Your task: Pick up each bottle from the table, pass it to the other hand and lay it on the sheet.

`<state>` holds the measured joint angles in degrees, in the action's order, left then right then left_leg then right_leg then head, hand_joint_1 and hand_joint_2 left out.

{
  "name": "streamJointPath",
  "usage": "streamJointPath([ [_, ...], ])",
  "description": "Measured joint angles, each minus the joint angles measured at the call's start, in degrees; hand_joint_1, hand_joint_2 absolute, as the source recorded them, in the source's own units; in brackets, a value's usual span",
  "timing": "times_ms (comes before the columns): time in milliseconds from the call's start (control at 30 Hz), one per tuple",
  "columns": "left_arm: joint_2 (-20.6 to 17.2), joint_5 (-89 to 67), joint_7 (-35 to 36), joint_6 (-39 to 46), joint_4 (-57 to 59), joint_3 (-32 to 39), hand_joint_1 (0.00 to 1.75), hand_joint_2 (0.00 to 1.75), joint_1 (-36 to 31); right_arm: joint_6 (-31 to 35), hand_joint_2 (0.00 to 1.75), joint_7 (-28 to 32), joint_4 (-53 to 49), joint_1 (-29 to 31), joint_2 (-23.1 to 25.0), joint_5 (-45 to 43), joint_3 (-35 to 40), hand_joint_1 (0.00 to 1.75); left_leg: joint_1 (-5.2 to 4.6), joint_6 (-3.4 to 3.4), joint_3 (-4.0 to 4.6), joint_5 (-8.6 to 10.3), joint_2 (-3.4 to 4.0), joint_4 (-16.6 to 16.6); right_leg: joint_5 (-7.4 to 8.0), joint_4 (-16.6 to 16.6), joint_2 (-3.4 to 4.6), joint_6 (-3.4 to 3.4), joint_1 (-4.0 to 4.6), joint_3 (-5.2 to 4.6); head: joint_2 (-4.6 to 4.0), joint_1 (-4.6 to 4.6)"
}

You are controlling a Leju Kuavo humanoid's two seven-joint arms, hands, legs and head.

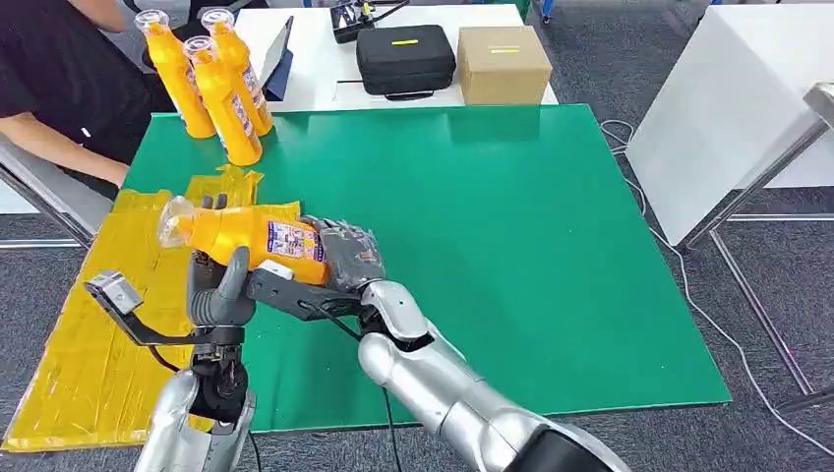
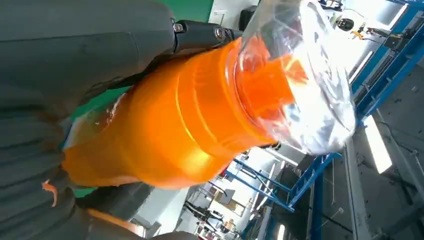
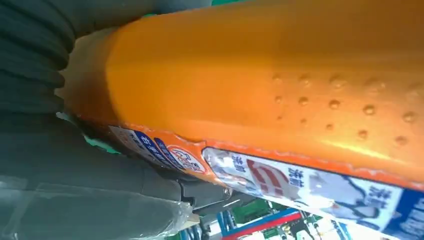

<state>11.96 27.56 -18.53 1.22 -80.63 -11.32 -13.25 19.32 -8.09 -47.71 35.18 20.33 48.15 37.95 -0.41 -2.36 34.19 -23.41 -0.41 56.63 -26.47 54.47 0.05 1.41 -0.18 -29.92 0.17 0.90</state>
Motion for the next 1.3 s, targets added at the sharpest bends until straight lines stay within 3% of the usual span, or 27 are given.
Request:
streamJointPath([
  [233, 0.00, -0.61, -0.59, -0.17, -0.15, 0.24, 0.00, 1.75, 1.08, -1.93, 1.75, 1.05, -6.15, -3.55, -0.66, 0.96, -1.23, 1.75, 0.00, 0.00, 0.03, -0.01, 0.00, 0.00, 0.00, 0.00, 0.00, 0.00, 0.00, -0.01, 0.00, 0.00],
  [367, 0.00, -1.20, -0.63, -0.17, -1.88, 0.85, 0.00, 1.75, 2.41, -4.83, 1.75, 2.25, -8.86, -4.50, -0.94, -2.76, -1.25, 1.75, 0.00, 0.00, 0.03, 0.00, 0.00, -0.01, 0.00, 0.00, 0.00, 0.00, 0.00, -0.01, 0.00, 0.00],
  [867, 0.04, -3.30, -0.55, 0.72, -5.68, 2.23, 0.00, 1.75, 5.20, -6.19, 1.75, 3.28, -10.14, -1.91, -0.83, -11.71, -1.27, 1.75, -0.01, 0.00, 0.03, 0.00, -0.03, -0.01, 0.00, 0.00, 0.00, 0.00, 0.00, -0.01, 0.00, 0.00],
  [1300, 0.42, -5.62, -0.92, 1.95, -5.68, 1.75, 0.00, 1.75, 4.74, -4.70, 1.75, -2.08, -7.19, -0.19, 0.70, -12.68, 2.23, 1.75, 0.01, 0.00, 0.03, 0.00, -0.02, -0.01, 0.00, 0.00, 0.00, 0.00, 0.00, -0.02, 0.02, 0.00],
])
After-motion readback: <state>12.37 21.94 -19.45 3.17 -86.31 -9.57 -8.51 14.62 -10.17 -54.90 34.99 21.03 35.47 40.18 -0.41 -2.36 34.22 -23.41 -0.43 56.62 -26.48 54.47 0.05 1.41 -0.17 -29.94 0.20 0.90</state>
